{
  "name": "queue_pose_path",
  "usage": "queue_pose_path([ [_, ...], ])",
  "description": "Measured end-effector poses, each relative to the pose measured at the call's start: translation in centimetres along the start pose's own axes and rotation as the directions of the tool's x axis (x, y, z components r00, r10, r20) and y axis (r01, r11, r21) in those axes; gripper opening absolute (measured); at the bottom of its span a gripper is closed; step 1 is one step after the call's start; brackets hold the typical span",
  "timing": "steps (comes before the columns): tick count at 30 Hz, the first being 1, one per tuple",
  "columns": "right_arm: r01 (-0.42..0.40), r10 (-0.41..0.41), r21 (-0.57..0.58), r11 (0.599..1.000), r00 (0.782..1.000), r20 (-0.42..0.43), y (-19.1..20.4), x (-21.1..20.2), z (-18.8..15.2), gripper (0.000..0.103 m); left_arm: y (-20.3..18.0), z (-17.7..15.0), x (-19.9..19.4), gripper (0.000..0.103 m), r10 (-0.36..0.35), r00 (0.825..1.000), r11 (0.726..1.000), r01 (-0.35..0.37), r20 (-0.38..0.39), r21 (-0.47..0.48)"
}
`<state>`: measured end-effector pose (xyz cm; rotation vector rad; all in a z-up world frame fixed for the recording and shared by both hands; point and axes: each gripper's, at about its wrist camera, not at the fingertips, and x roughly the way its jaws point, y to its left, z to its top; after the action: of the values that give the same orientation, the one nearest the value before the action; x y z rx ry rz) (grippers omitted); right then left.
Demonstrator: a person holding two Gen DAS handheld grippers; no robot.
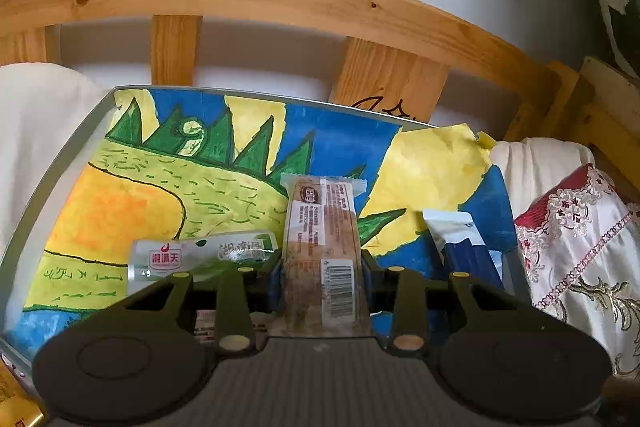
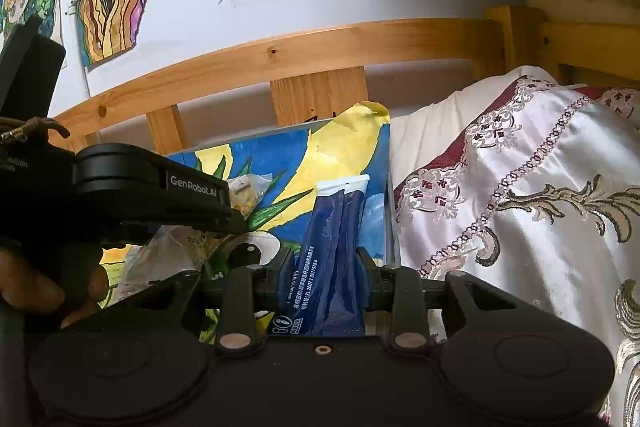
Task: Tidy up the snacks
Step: 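Lower bread packet into tray, open left tool while right tool lowers blue packet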
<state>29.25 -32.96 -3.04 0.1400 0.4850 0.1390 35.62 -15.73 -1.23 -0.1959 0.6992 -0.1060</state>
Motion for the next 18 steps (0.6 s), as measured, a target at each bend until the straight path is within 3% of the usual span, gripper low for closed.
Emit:
queue_pose_path([
  [4, 0.002, -0.002, -0.003, 1.000, 1.000, -0.003, 0.0, 0.1, 0.0, 0.037, 0.0, 0.0, 0.0, 0.057, -0.005, 1.000, 1.000, 0.005, -0.004, -0.003],
  [9, 0.009, -0.009, -0.006, 1.000, 1.000, 0.009, -0.1, 0.0, 0.0, 0.039, 0.1, 0.0, -0.4, 0.068, -0.015, 1.000, 1.000, 0.015, 0.000, -0.011],
  [13, 0.009, -0.008, -0.012, 1.000, 0.999, 0.031, 0.1, -0.5, 0.2, 0.053, 0.6, 0.1, -1.9, 0.084, -0.013, 0.999, 1.000, 0.014, 0.035, -0.022],
  [18, 0.009, -0.007, -0.026, 1.000, 0.997, 0.079, 0.6, -1.7, 0.5, 0.069, 1.6, 0.3, -4.4, 0.094, 0.014, 0.996, 0.999, -0.011, 0.091, -0.032],
])
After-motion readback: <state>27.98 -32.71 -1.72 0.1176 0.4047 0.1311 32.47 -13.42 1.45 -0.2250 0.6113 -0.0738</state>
